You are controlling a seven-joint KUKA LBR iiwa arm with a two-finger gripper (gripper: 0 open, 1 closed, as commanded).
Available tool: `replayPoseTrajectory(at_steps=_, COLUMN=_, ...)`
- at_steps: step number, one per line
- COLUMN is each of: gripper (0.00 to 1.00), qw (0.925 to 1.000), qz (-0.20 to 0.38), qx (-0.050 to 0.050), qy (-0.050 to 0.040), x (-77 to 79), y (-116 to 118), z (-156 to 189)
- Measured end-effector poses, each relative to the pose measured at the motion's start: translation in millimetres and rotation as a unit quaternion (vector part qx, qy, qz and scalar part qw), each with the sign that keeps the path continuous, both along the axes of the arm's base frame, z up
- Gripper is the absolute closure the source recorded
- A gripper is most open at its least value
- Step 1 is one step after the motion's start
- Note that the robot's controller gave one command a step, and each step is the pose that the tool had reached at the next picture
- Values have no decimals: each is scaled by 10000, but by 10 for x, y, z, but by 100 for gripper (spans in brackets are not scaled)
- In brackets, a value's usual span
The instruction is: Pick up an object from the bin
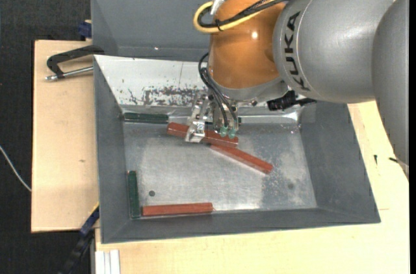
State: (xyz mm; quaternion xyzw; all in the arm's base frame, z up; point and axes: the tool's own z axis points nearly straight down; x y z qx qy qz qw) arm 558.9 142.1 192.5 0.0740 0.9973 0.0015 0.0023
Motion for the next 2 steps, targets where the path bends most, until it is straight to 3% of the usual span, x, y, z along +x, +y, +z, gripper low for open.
replayPoseTrajectory(at_steps=1, gripper=100, qw=10000, qz=0, qx=-1, qy=1, x=0, y=-1, z=0)
replayPoseTrajectory(at_steps=2, gripper=100, qw=9992, qz=396, qx=-9, qy=16, x=-21, y=-49, z=411)
